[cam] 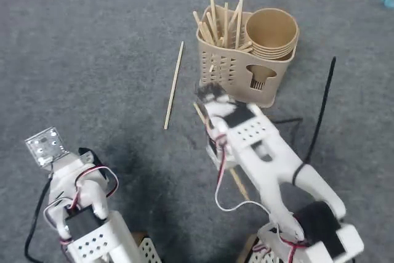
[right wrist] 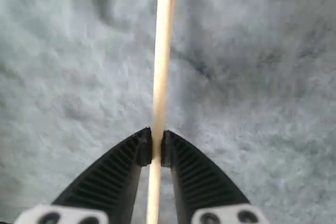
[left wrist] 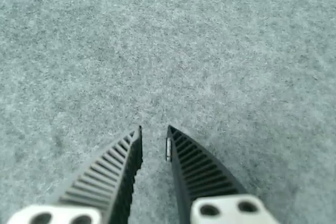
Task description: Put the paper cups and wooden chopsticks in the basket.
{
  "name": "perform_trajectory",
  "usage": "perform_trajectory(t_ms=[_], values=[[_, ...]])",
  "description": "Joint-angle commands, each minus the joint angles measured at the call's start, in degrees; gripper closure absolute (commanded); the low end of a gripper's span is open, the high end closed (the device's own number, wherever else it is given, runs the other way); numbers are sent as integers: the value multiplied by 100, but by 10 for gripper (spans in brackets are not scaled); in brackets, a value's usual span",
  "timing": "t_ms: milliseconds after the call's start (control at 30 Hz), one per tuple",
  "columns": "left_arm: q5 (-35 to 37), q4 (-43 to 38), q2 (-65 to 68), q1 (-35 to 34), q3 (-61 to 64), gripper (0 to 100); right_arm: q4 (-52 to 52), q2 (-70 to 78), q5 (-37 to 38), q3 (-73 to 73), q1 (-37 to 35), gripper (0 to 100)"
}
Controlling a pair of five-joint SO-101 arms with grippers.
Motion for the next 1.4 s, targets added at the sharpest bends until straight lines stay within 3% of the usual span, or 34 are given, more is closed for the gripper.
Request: perform_trajectory(t_ms=[0,133,400,733,900,1133,1267,1367], values=[[-62,0,-105,9,-31,930,-180,-382,352,290,418,815],[-62,0,-105,9,-31,930,-171,-453,378,299,646,797],[-62,0,-105,0,-31,930,-215,-391,343,-378,426,976],[-62,0,-105,0,-31,930,-1560,-145,387,-730,585,862],[-62,0,-105,0,-31,930,-2484,673,422,-756,593,862],[-62,0,-105,0,-31,930,-3749,1666,1099,-826,655,861],[-62,0,-105,0,-31,930,-3793,1868,1073,-1099,769,864],[-62,0,-105,0,-31,930,-3793,1921,1108,-1143,760,936]])
